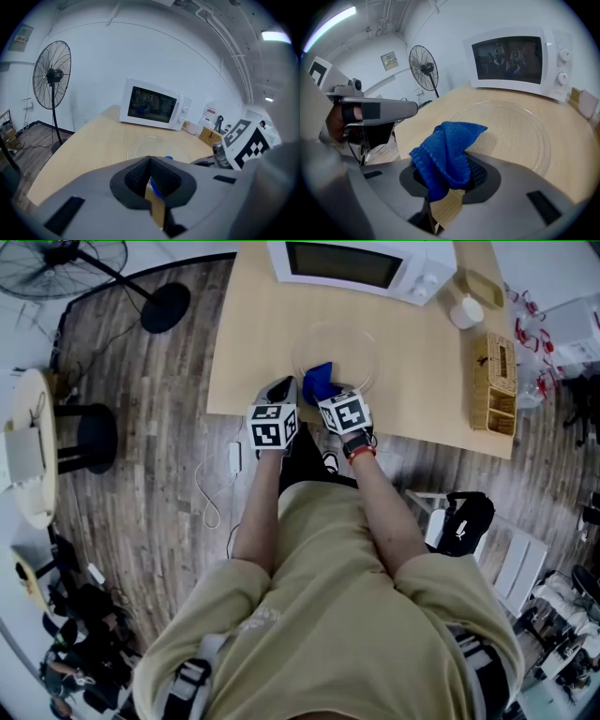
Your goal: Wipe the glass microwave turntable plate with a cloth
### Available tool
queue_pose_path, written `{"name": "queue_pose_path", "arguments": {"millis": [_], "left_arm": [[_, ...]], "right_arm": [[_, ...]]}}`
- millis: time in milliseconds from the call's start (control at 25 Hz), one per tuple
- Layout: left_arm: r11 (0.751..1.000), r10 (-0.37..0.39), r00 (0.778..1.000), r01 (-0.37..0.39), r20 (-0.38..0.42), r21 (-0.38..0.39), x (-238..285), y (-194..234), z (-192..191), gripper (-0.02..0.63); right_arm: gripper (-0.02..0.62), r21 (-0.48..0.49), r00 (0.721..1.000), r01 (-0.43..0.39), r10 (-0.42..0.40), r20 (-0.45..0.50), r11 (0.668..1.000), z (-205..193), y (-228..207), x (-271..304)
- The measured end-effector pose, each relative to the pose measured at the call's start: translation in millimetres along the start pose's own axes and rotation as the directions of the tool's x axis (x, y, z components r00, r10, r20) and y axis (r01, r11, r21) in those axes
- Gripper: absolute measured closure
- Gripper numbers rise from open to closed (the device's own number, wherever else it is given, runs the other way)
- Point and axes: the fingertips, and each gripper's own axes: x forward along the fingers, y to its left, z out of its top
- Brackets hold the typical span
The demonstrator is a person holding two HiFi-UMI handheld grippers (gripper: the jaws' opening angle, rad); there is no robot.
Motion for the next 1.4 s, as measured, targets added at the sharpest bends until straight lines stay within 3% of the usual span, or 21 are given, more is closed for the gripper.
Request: {"name": "queue_pose_path", "arguments": {"millis": [1400], "left_arm": [[0.993,-0.085,0.995,0.089,-0.054,0.079,23.5,-71.9,-0.7,0.589]], "right_arm": [[0.459,0.091,0.996,0.093,-0.093,-0.011,0.991,-36.7,-65.1,-53.6]]}}
